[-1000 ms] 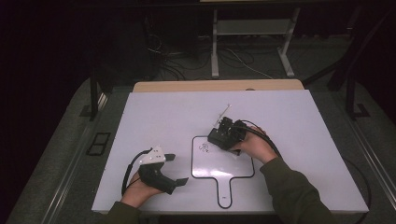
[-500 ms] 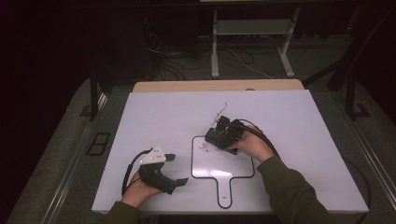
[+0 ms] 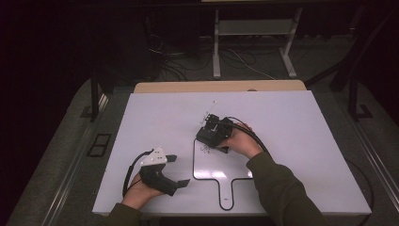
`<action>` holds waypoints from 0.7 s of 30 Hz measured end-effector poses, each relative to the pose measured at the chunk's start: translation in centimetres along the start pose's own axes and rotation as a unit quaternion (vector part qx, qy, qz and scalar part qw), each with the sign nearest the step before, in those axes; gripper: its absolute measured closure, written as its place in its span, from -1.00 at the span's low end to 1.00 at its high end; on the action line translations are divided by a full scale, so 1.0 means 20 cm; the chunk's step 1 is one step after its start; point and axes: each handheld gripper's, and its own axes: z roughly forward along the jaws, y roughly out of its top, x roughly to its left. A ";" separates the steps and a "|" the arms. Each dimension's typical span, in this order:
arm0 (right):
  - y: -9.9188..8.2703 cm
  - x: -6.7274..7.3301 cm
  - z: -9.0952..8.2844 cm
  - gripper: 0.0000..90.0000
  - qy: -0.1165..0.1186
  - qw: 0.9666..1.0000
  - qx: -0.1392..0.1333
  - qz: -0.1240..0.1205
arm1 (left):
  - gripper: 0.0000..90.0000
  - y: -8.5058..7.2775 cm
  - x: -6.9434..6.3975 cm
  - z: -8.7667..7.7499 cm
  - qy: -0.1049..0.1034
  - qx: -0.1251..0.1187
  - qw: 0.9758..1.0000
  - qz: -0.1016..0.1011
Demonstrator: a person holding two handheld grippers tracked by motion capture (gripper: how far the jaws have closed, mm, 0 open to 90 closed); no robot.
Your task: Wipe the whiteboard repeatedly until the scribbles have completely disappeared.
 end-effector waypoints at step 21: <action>0.00 -0.01 0.00 -0.14 -0.022 1.000 0.001 0.002 | -1.00 0.00 0.00 0.00 0.000 0.000 1.000 0.000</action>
